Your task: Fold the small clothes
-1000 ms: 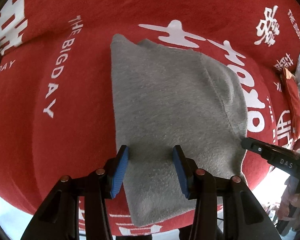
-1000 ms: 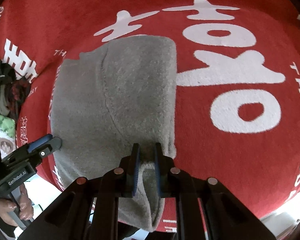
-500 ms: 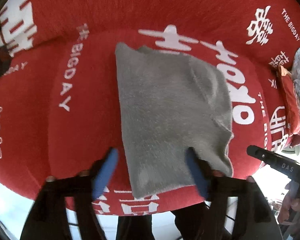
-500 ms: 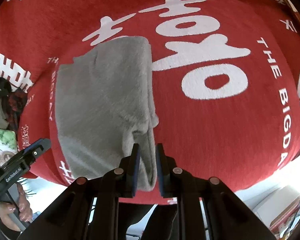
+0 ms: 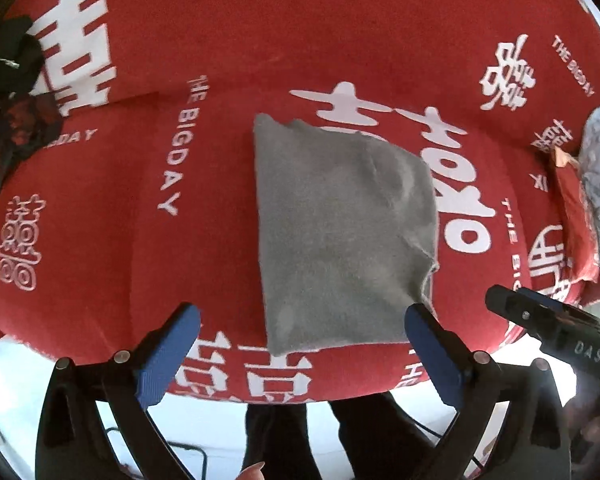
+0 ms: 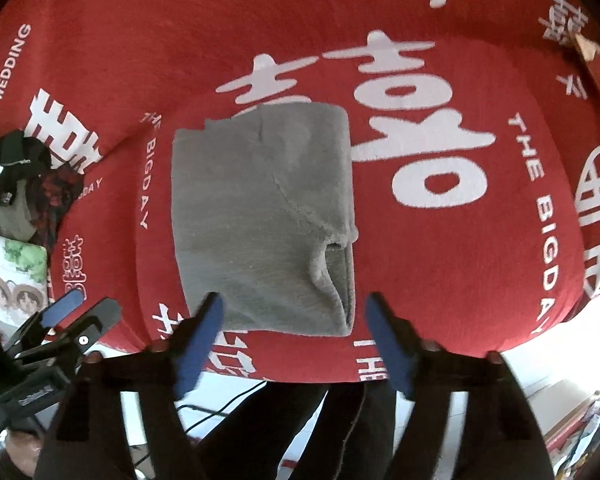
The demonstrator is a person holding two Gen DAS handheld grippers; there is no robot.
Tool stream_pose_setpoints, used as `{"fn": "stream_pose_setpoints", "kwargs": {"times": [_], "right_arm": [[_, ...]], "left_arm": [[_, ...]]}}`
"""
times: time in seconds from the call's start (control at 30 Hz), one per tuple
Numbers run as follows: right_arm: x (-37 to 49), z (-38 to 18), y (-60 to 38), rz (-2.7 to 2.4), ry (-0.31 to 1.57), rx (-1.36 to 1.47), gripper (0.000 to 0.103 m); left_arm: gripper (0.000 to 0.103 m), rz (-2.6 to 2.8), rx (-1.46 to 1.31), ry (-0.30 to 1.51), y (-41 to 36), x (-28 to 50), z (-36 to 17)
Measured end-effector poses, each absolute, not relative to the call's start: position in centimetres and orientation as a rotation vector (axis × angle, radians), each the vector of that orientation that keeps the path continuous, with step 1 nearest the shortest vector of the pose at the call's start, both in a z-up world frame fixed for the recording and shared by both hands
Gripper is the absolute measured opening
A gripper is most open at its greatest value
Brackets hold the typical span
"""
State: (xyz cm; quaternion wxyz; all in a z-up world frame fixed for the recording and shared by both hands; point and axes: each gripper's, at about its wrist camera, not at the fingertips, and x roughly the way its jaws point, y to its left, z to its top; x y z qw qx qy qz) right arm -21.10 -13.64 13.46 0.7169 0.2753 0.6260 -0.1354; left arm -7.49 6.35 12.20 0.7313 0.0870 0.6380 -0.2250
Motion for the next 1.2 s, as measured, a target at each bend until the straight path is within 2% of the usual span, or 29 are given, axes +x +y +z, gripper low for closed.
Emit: {"fn": "stream_pose_setpoints", "kwargs": {"times": [0.13,0.4,1.2], "right_arm": [[-20.7,14.6,-12.7,-0.336,1.388,0.515,0.088],[-19.9,15.8,-11.5,-0.404,1.417,0.400,0.088],[-20.2,16.5,-11.5,-0.434,1.426,0.417,0.088]], "left_arm": [[0.102,-0.447,0.273,1.371,6.3,-7.5,13.0],[0.102,-0.393,0.280,1.342,7.1,-7.1,14.3],[0.102,-0.380,0.308,1.381,6.1,-8.5,14.4]]}}
